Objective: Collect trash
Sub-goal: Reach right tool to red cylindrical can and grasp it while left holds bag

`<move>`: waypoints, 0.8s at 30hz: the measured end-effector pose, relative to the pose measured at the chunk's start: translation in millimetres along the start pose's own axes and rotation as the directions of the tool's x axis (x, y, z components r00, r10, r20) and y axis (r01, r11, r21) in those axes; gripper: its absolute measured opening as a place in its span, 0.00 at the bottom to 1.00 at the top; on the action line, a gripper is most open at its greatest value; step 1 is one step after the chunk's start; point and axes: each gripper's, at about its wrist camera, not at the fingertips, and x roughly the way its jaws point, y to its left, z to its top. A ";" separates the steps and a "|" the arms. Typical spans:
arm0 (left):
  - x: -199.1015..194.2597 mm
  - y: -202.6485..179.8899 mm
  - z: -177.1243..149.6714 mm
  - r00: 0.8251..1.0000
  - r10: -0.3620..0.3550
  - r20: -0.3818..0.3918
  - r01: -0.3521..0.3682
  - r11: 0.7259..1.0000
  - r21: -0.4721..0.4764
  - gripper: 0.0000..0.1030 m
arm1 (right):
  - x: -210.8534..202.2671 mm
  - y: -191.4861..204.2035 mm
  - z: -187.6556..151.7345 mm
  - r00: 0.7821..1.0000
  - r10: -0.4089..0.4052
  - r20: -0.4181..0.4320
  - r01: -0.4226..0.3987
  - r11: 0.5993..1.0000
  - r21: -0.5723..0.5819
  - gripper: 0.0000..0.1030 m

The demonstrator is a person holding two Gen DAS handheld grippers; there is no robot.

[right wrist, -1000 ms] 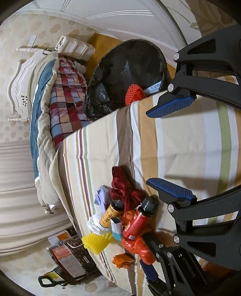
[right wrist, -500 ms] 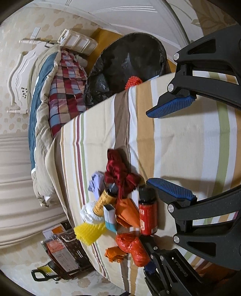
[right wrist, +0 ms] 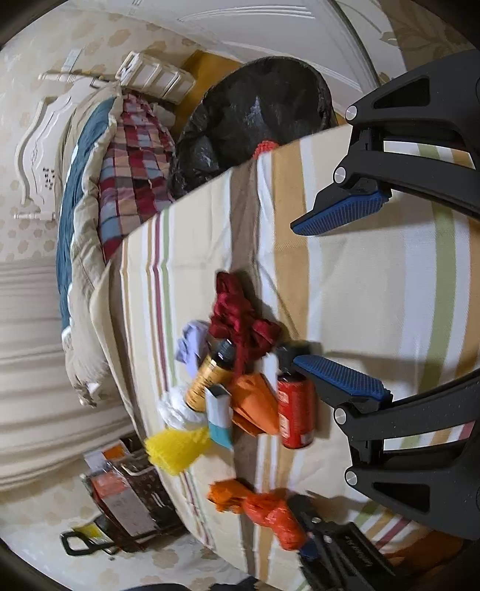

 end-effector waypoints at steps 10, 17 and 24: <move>-0.3 8.9 0.6 1.000 0.011 -0.004 -0.012 1.000 -0.022 0.42 | 16.9 3.4 8.0 0.999 -0.008 -0.044 0.006 0.999 -0.033 0.64; -1.0 22.2 0.8 1.000 0.030 -0.003 -0.030 0.998 -0.048 0.42 | 13.7 25.8 -0.3 0.998 0.030 -0.056 -0.035 0.995 -0.092 0.66; -6.2 41.7 -2.1 0.997 0.071 0.011 -0.071 0.995 -0.066 0.42 | 5.1 50.8 -12.7 0.995 0.069 -0.066 -0.078 0.984 -0.159 0.66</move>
